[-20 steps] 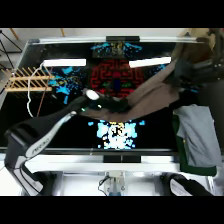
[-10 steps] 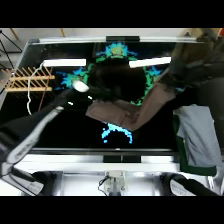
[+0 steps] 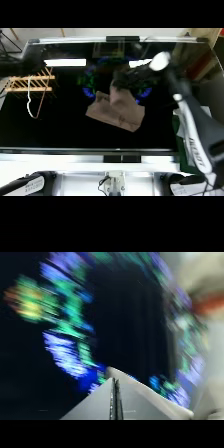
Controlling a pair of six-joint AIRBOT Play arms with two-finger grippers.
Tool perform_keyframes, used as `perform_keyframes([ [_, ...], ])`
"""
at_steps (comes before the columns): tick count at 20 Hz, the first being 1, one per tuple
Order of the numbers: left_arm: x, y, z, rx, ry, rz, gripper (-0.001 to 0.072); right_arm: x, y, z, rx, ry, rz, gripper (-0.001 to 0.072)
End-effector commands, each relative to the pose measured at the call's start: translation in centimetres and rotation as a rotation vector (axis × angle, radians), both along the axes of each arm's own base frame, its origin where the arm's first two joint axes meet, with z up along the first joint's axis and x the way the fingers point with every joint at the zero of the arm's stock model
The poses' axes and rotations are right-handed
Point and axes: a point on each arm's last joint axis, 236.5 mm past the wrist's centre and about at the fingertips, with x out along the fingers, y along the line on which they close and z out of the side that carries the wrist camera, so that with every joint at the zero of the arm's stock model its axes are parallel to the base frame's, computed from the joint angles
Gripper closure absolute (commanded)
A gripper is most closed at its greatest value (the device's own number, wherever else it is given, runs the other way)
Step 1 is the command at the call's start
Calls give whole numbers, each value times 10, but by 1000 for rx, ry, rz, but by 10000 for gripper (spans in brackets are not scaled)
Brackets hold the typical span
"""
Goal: Fold the shirts.
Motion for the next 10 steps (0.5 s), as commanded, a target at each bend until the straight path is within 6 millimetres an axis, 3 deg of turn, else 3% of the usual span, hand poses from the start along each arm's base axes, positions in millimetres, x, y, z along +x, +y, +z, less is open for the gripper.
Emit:
perform_keyframes([
  [1,-27,62,30,47,-36,134,676,8,56,-58,69,74,-16,631],
  [2,-29,62,31,49,-36,131,676,11,64,-70,85,94,-30,488],
  [3,-30,59,30,48,-30,123,676,11,70,-75,114,120,-41,198],
  [4,-30,55,28,48,-23,110,676,11,69,-75,126,134,-42,143],
  [6,-30,48,26,49,-20,93,676,5,50,-69,85,141,-2,143],
  [7,-30,46,27,49,-20,89,676,2,28,-68,25,140,21,143],
  [9,-30,46,26,50,-20,87,676,-5,-37,-69,-168,137,47,143],
  [10,-30,46,26,56,-23,83,676,-10,-86,-73,-316,157,37,143],
])
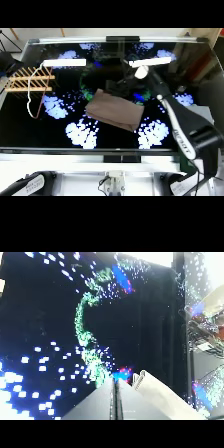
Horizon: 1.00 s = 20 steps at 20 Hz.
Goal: Fold the shirts.
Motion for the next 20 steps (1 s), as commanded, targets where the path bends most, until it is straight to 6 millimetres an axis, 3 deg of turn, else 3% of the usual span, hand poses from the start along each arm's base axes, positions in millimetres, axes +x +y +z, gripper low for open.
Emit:
perform_keyframes([
  [1,-2,0,0,10,1,-7,676,-23,-140,-17,-430,90,21,144],
  [3,-3,-1,-1,10,6,-10,676,-51,-218,-27,-592,233,-19,144],
  [4,-4,-2,-3,10,15,-15,676,-64,-234,-35,-576,292,-53,144],
  [5,-6,-3,-4,11,23,-23,676,-75,-236,-46,-507,337,-110,144],
  [6,-7,-4,-6,11,31,-28,675,-81,-225,-57,-398,362,-157,137],
  [7,-8,-4,-6,10,32,-28,675,-85,-212,-66,-308,373,-187,44],
  [11,-8,-5,-8,9,40,-30,675,-91,-162,-109,-65,402,-260,39],
  [17,-10,-6,-10,8,49,-36,675,-98,-125,-143,-36,425,-206,43],
  [18,-10,-6,-10,8,49,-36,675,-95,-120,-145,-33,414,-210,87],
  [19,-10,-6,-10,8,49,-36,675,-89,-118,-144,-28,387,-215,277],
  [20,-10,-6,-10,8,49,-36,675,-84,-117,-140,-18,356,-209,526],
])
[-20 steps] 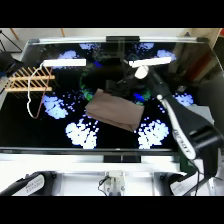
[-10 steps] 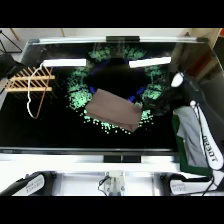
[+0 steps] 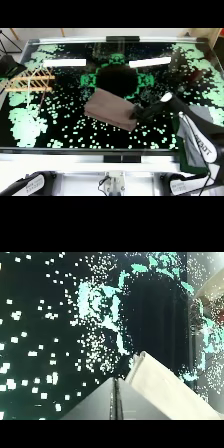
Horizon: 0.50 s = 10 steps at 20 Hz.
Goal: Fold the shirts.
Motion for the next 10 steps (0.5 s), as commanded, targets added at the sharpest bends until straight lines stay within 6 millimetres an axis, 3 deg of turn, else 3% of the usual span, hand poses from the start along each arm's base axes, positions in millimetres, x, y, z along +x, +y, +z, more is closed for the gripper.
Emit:
perform_keyframes([
  [1,-1,0,0,0,2,-1,675,18,10,7,28,-92,1,634],
  [3,-1,0,0,0,2,-1,675,36,6,44,57,-197,38,636],
  [6,-1,0,0,0,2,-1,675,64,-21,138,87,-378,41,635],
  [8,-1,0,0,0,2,-1,675,76,-61,200,54,-477,-30,635],
  [10,-1,0,0,1,1,-2,675,73,-110,249,0,-518,-155,635],
])
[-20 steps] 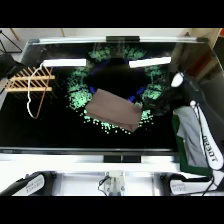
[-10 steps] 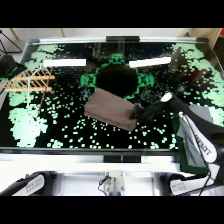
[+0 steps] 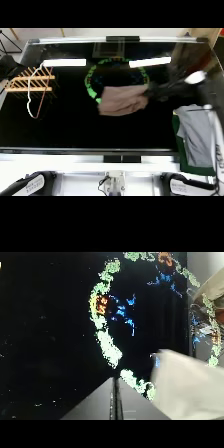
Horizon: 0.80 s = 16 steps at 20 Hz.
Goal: Fold the shirts.
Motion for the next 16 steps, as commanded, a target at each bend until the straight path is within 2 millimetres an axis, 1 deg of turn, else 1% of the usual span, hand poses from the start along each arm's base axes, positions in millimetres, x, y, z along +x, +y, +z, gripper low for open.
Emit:
perform_keyframes([
  [1,0,0,0,18,-8,-14,675,-13,-75,90,-52,-95,-163,636],
  [3,-1,-1,0,37,-13,-32,675,-33,-126,112,-121,-101,-291,635],
  [5,-3,-2,-2,38,-5,-40,675,-55,-172,121,-177,-88,-411,635],
  [7,-6,-4,-4,41,8,-53,675,-79,-218,122,-234,-58,-529,635],
  [9,-8,-7,-6,53,15,-78,675,-103,-259,114,-279,1,-631,636],
  [10,-9,-9,-7,53,18,-84,675,-115,-274,109,-305,32,-661,635],
  [11,-10,-11,-7,53,19,-89,675,-130,-285,104,-319,77,-685,635],
  [14,-10,-19,-7,63,15,-119,675,-172,-298,92,-327,209,-717,635],
  [16,-11,-25,-7,64,14,-134,675,-202,-307,88,-382,302,-760,635],
])
